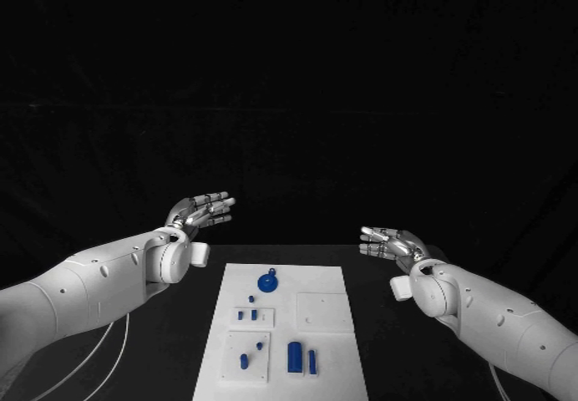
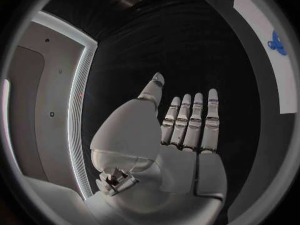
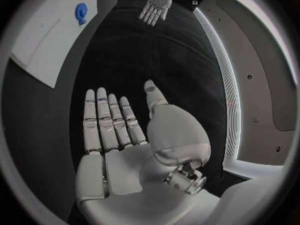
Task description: Assemble the parts on the task board
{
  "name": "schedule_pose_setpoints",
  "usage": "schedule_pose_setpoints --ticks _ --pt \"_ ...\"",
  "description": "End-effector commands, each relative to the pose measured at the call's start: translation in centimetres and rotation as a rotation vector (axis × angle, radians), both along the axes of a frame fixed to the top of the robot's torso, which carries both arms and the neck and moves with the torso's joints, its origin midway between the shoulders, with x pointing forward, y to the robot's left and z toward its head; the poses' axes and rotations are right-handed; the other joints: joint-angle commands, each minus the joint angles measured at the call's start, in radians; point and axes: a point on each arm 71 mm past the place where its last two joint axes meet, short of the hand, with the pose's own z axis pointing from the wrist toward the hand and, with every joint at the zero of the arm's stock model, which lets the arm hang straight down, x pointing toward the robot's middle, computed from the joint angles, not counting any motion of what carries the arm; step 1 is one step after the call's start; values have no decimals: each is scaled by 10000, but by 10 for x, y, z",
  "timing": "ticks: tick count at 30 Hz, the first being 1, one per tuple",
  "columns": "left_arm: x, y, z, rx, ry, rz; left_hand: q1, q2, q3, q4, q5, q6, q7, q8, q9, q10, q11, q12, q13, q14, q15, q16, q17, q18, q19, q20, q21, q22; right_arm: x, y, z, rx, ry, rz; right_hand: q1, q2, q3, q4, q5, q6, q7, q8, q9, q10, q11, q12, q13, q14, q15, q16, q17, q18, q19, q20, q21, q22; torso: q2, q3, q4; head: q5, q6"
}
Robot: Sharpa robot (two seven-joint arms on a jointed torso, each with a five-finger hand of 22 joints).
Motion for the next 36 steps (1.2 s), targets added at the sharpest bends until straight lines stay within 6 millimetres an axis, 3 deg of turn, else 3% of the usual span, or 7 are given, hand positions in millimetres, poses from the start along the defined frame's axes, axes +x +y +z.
schedule_pose_setpoints --ticks 1,2,3,6,7,14,36 --pt "-2 -3 -1 3 10 -4 -4197 -250 134 477 -921 -6761 -911 -451 -440 -7178 -998 -456 -437 -7004 -1144 -457 -450 -1374 -7055 -2043 -582 -582 -1 0 1 -41 -46 -42 -3574 -946 595 1523 -1888 -7564 -1038 -493 -482 -8131 -1189 -510 -481 -9943 -1165 -519 -496 -1447 -7872 -1697 -629 -548 -53 21 17 -11 -50" --pt "-3 -4 -3 -4 19 4 -4512 -250 134 477 -921 -6761 -911 -451 -440 -7178 -998 -456 -437 -7004 -1144 -457 -450 -1374 -7055 -2043 -582 -582 -1 1 2 -28 -87 -53 -3860 -946 595 1523 -1888 -7564 -1038 -493 -482 -8131 -1189 -510 -481 -9943 -1165 -519 -496 -1447 -7872 -1697 -629 -548 -94 38 38 -18 -79" --pt "-4 -6 -4 -13 30 13 -4817 -250 134 477 -921 -6761 -911 -451 -440 -7178 -998 -456 -437 -7004 -1144 -457 -450 -1374 -7055 -2043 -582 -582 -1 3 4 -11 -136 -67 -11007 -946 595 1523 -1888 -7564 -1038 -493 -482 -8131 -1189 -510 -481 -9943 -1165 -519 -496 -1447 -7872 -1697 -629 -548 -144 59 64 -28 -115" --pt "-11 -12 -9 -48 72 50 -5692 -250 134 477 -921 -6761 -911 -451 -440 -7178 -998 -456 -437 -7004 -1144 -457 -450 -1374 -7055 -2043 -582 -582 -3 8 9 58 -325 -123 -11007 -946 595 1523 -1888 -7564 -1038 -493 -482 -8131 -1189 -510 -481 -9943 -1165 -519 -496 -1447 -7872 -1697 -629 -548 -351 145 170 -66 -263" --pt "-13 -15 -11 -62 90 66 -12850 -250 134 477 -921 -6761 -911 -451 -440 -7178 -998 -456 -437 -7004 -1144 -457 -450 -1374 -7055 -2043 -582 -582 -4 11 11 88 -400 -148 -11007 -946 595 1523 -1888 -7564 -1038 -493 -482 -8131 -1189 -510 -481 -9943 -1165 -519 -496 -1447 -7872 -1697 -629 -548 -439 182 215 -83 -325" --pt "-47 -45 -28 -211 242 252 -12850 -250 134 477 -921 -6761 -911 -451 -440 -7178 -998 -456 -437 -7004 -1144 -457 -450 -1374 -7055 -2043 -582 -582 -22 36 31 417 -1007 -430 -11007 -946 595 1523 -1888 -7564 -1038 -493 -482 -8131 -1189 -510 -481 -9943 -1165 -519 -496 -1447 -7872 -1697 -629 -548 -872 363 436 -164 -634" --pt "-126 -96 -34 -438 351 648 -12850 -250 134 477 -921 -6761 -911 -451 -440 -7178 -998 -456 -437 -7004 -1144 -457 -450 -1374 -7055 -2043 -582 -582 -106 85 47 752 -836 -1300 -11007 -946 595 1523 -1888 -7564 -1038 -493 -482 -8131 -1189 -510 -481 -9943 -1165 -519 -496 -1447 -7872 -1697 -629 -548 -892 371 447 -168 -648"
